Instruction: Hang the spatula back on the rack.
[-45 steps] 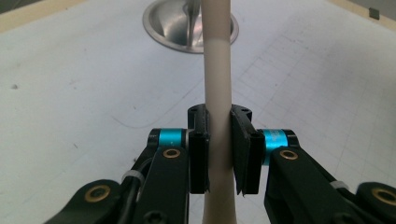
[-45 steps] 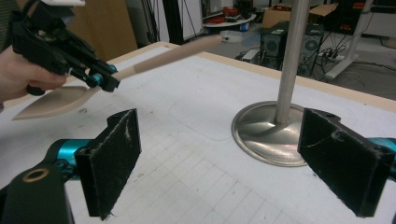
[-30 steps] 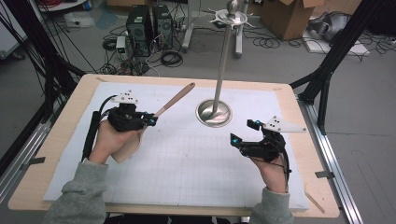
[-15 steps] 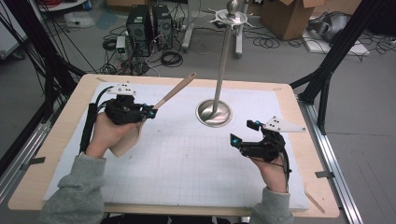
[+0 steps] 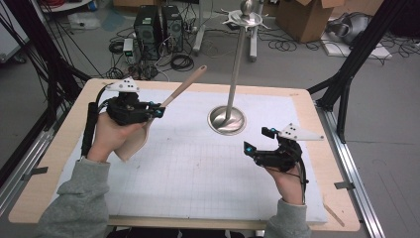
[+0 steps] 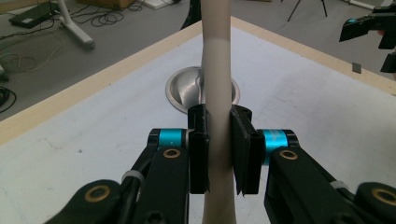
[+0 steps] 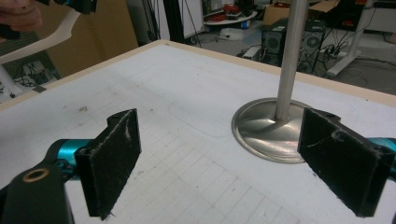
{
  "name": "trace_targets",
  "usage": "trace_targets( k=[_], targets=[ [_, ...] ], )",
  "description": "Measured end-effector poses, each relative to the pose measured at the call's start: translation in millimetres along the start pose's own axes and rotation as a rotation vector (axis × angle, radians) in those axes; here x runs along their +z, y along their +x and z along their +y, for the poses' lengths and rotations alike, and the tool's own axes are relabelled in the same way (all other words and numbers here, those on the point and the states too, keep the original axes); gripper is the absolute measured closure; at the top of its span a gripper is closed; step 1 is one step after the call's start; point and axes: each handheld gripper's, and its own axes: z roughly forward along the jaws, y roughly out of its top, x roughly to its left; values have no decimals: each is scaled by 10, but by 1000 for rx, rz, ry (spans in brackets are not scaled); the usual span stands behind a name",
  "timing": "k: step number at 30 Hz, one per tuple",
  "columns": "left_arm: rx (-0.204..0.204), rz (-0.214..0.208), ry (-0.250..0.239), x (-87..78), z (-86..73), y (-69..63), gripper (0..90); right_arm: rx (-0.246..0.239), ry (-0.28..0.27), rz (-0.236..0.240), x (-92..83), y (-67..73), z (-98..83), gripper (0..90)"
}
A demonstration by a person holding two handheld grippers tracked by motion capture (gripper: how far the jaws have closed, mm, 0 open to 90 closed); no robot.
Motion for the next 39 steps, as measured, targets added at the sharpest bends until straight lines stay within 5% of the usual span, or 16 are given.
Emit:
trace_targets(
  k=[39],
  targets=[
    [62, 38, -107, -222, 577, -80, 780, -7, 46, 38, 85, -44, -52, 122]
  ],
)
